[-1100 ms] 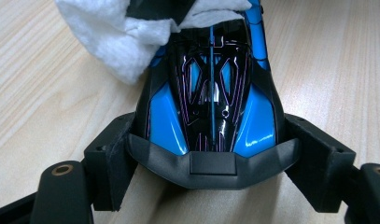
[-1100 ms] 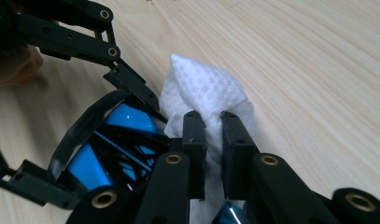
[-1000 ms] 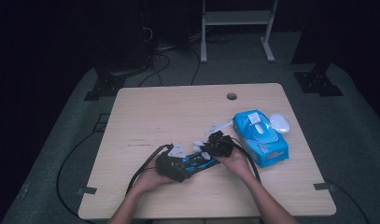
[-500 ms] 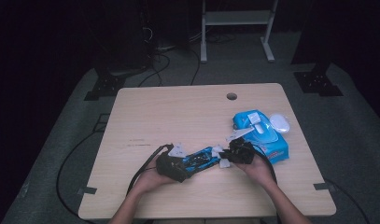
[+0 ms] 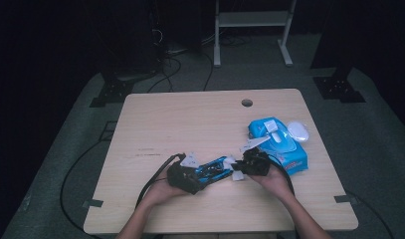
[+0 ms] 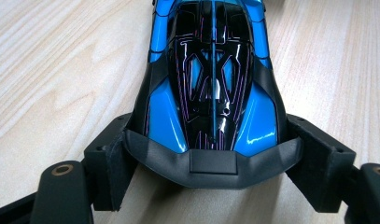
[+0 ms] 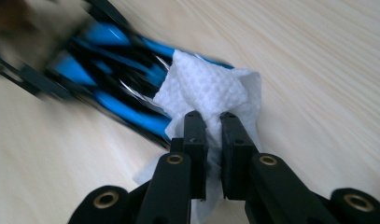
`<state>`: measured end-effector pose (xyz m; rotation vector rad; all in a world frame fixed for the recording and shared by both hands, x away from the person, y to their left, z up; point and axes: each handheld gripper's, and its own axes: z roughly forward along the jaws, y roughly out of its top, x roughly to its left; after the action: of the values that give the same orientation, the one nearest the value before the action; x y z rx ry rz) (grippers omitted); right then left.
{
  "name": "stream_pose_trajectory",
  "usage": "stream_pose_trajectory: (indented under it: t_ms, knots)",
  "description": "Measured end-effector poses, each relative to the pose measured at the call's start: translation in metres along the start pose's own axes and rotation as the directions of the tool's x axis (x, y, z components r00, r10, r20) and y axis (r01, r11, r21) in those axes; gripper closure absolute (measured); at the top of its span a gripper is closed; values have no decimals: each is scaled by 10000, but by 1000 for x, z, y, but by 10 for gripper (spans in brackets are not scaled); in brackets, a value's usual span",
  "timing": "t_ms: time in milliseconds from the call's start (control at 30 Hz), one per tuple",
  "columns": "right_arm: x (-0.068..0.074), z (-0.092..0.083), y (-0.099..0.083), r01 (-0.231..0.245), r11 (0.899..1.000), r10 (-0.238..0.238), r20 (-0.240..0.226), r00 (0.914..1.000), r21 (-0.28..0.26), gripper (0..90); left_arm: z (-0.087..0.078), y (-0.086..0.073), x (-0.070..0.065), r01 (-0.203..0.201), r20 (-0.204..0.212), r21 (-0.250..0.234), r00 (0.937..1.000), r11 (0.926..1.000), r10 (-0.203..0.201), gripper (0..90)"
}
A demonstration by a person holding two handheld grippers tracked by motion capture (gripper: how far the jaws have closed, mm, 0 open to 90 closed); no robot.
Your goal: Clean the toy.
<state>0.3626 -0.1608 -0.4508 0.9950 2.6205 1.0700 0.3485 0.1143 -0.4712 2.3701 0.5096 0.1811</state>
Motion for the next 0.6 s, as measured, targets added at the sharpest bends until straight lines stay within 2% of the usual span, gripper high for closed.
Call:
stream_pose_trajectory:
  t_ms: [67,200,233,367,400,433,500,533,600]
  knots:
    - [-5,-2,-8,-358,9994,358,-47,9993,3,820,0,1,0,-46,-4,37,10000,10000,46,239]
    - [3,-2,-6,-38,9999,38,-2,10000,-132,820,0,0,0,-48,-15,38,10000,10000,48,239]
    - [10,-1,2,153,9994,-160,-241,9996,-300,820,1,0,0,-33,-44,11,10000,10000,33,240]
    - [27,6,17,605,9974,-637,-854,9943,-396,819,2,1,-1,-34,-65,4,10000,10000,34,239]
    - [27,6,17,605,9974,-637,-854,9943,-396,819,2,1,-1,-34,-65,4,10000,10000,34,240]
    - [37,13,24,676,9964,-738,-1286,9889,-517,820,2,1,-1,-27,-68,-26,10000,10000,26,240]
    - [40,16,26,688,9964,-752,-1379,9876,-503,820,2,1,-1,-34,-70,-20,10000,10000,33,239]
    - [44,20,29,675,9962,-756,-1599,9842,-554,820,2,1,-1,-55,-86,-38,9999,10000,55,239]
    - [53,31,35,492,9967,-627,-2264,9720,-648,820,3,2,-2,-1,-91,-51,10000,10000,1,239]
